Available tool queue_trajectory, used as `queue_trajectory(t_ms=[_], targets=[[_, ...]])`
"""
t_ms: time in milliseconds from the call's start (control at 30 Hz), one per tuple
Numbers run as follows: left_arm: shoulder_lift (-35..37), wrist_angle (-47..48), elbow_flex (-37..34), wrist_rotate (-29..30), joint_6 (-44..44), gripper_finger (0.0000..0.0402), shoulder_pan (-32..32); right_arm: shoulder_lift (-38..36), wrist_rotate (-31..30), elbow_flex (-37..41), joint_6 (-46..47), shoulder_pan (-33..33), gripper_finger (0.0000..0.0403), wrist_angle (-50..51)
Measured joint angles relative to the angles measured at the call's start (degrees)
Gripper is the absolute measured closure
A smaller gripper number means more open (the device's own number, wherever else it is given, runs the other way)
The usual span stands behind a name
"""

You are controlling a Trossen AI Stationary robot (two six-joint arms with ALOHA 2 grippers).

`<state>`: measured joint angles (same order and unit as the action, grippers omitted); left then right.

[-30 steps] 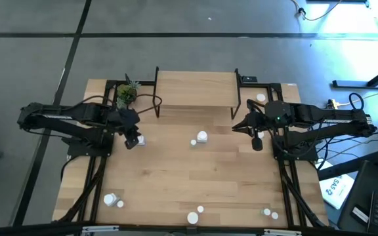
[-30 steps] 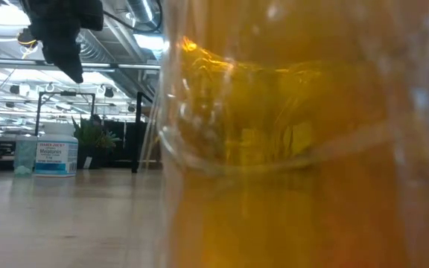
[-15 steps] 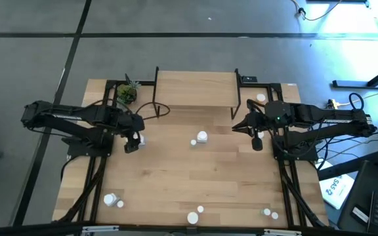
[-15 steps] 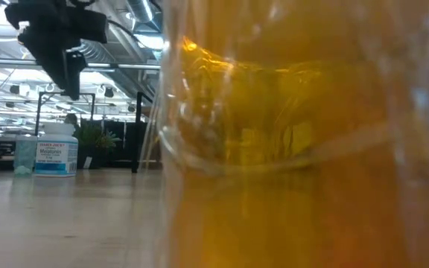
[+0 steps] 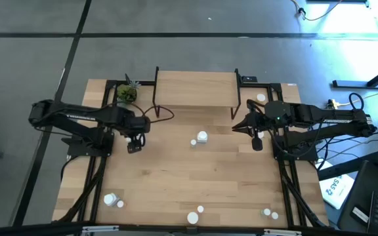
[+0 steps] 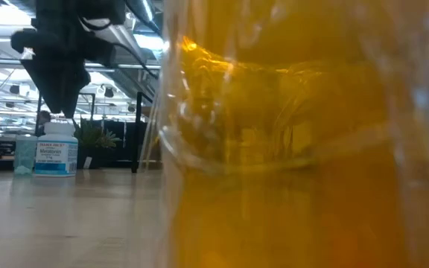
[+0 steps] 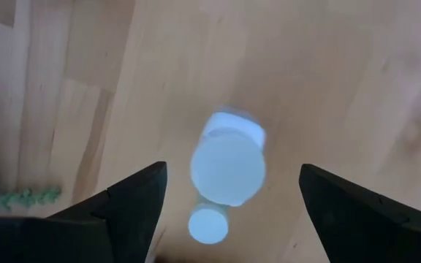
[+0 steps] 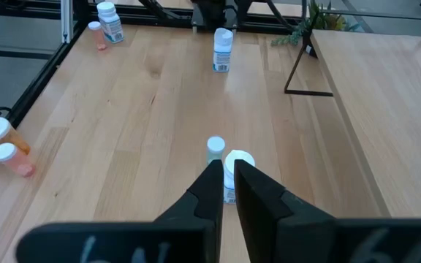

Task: Pick and place medicine bottles onto shelf by color
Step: Put the top left white pill bottle on the shelf

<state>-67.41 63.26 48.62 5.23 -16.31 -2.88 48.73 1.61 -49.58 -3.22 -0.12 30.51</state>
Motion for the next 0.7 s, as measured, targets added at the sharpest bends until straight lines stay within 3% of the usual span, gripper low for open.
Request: queue_trajectory(t_ms=[200, 700], targets=[[-2.68, 0.05, -0.02, -3.25, 1.46, 0.0095, -2.59, 0.00, -0.02, 0.00, 0.00, 0.00, 0.0363, 0.00], [-9.28, -0.68, -0.25, -3.27, 1.81, 0.0095, -4.61, 0.00, -0.01, 0.00, -0.05, 0.00, 0.0363, 0.01]])
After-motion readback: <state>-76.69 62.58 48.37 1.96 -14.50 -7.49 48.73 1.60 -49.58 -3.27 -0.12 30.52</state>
